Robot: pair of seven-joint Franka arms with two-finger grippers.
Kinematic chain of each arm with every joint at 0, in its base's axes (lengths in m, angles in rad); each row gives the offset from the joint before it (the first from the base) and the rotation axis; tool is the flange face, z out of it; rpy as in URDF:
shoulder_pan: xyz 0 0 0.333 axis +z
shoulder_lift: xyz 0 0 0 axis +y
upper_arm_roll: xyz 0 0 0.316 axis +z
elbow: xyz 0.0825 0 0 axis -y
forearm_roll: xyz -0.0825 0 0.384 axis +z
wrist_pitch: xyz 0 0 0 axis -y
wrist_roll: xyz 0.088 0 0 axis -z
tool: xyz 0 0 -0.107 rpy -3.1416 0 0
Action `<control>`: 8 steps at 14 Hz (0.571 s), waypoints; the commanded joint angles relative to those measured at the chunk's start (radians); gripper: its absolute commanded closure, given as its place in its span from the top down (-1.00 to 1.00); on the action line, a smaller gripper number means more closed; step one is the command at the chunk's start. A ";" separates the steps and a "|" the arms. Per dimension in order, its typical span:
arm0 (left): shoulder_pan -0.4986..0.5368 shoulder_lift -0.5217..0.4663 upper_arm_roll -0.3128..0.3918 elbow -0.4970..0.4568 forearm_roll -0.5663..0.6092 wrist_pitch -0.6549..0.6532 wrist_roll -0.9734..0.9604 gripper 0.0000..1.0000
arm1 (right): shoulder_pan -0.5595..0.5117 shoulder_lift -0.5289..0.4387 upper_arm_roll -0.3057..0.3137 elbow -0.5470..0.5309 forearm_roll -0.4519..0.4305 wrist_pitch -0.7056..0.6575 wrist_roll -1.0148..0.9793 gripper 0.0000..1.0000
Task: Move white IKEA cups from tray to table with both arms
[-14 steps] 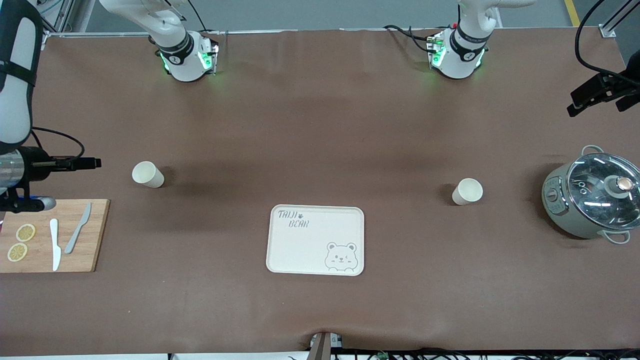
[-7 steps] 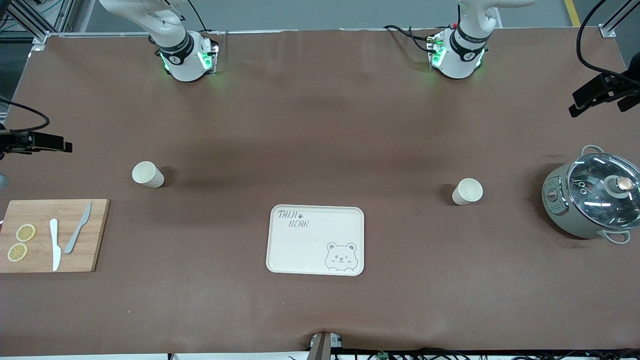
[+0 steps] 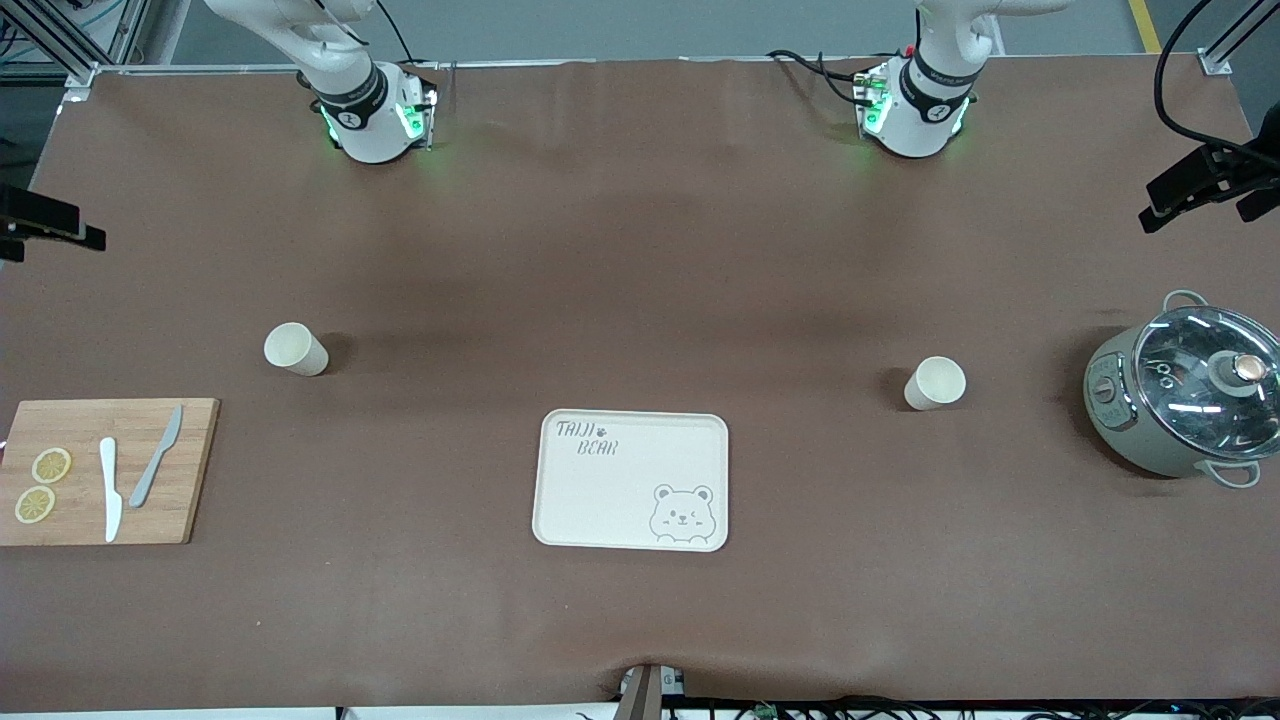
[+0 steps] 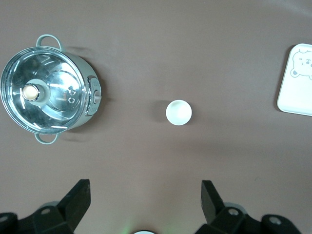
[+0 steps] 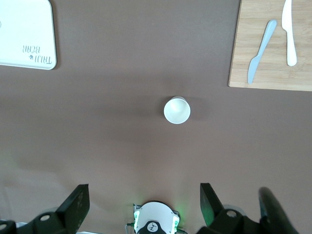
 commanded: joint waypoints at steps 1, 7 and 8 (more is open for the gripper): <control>0.009 -0.023 -0.010 -0.016 -0.002 0.007 0.015 1.00 | 0.000 -0.070 0.043 -0.081 -0.050 0.038 -0.008 1.00; 0.009 -0.025 -0.011 -0.016 -0.002 0.004 0.015 1.00 | -0.009 -0.259 0.146 -0.367 -0.141 0.226 0.005 1.00; 0.009 -0.025 -0.011 -0.016 -0.002 0.004 0.015 1.00 | -0.019 -0.256 0.137 -0.367 -0.124 0.222 0.010 1.00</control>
